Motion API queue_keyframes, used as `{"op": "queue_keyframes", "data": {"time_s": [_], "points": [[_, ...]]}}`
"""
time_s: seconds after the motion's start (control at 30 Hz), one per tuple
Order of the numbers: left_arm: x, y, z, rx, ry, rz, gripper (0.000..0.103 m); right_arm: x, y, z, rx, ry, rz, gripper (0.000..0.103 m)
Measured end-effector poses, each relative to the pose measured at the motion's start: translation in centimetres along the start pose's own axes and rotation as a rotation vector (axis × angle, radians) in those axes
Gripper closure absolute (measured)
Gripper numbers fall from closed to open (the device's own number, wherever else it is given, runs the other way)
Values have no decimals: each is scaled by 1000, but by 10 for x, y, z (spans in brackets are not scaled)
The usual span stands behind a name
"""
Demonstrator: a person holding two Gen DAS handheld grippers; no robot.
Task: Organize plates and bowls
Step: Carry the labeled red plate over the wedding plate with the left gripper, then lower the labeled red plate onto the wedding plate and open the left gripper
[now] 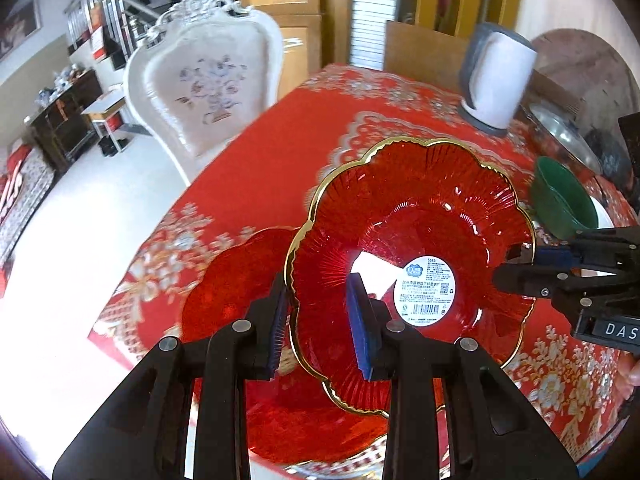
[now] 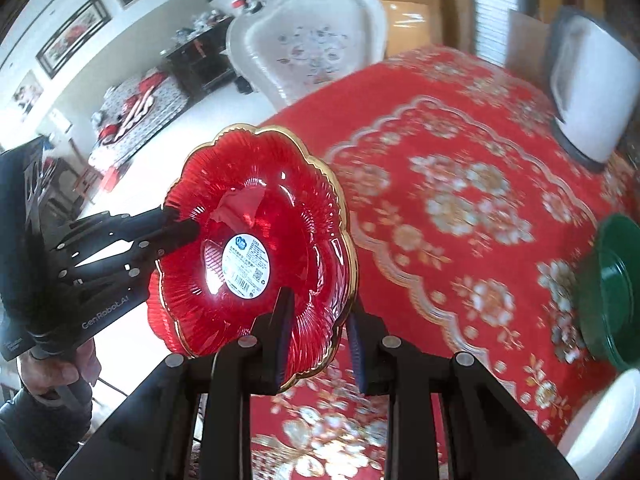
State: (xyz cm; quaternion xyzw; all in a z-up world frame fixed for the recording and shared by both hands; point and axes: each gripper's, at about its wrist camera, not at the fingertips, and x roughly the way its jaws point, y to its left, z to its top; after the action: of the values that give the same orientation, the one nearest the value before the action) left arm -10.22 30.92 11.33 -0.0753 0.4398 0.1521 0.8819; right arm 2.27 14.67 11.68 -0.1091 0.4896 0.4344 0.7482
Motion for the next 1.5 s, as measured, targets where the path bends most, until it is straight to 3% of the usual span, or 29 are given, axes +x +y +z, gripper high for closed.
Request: {"op": "queue_keyframes", "data": {"time_s": [0.37,0.77,1.17,1.5], "points": [[0,48,-25,-75,35,48,75,34,46,13,-75,46,42,76],[27,64,-39,-94,103,64,75,76,63,13,-99,125,35,73],[50,61,-45,-75,153,72,75,92,71,5,-127,168,-32,72],[59,62,-45,-65,144,131,75,103,81,1,-189,165,-113,71]]}}
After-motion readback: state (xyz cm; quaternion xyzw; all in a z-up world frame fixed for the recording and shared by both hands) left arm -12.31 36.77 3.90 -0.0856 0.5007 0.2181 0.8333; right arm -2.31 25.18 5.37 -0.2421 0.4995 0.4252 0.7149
